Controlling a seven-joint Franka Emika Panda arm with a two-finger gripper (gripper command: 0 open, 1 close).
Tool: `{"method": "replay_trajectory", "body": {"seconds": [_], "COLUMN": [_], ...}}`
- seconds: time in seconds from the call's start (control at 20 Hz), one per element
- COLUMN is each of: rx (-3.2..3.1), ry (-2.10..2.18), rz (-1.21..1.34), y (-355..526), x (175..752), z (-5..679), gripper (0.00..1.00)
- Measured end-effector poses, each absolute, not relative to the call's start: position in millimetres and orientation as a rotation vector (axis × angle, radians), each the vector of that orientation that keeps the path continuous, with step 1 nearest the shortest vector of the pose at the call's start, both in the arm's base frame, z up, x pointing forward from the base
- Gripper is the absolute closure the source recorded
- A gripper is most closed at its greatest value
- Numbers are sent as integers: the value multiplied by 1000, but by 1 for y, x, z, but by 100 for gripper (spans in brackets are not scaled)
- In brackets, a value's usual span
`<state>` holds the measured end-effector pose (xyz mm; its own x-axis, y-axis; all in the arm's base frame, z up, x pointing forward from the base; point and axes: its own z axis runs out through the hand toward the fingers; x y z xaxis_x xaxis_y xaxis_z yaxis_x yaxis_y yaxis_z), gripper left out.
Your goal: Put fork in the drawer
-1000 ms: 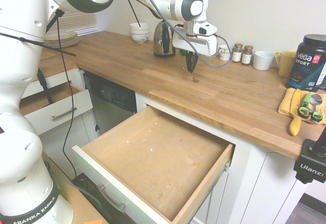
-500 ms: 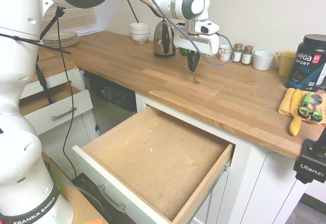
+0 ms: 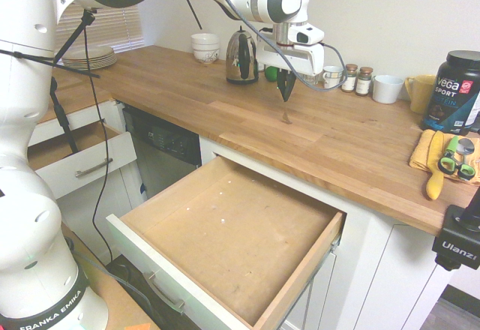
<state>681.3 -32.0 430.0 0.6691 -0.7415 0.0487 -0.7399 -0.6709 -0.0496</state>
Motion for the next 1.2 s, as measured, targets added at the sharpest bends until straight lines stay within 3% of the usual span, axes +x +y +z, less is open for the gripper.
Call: {"method": "replay_trajectory", "body": {"seconds": [0.8,0.85,1.2], "rx": [-2872,-2885,-2968], "ry": [1204,1188,1085], "rz": [-102,-89,-30], "y": [-17,-17,-24], "x": [681,679,668], "z": [433,430,395], "gripper": [100,0,0]}}
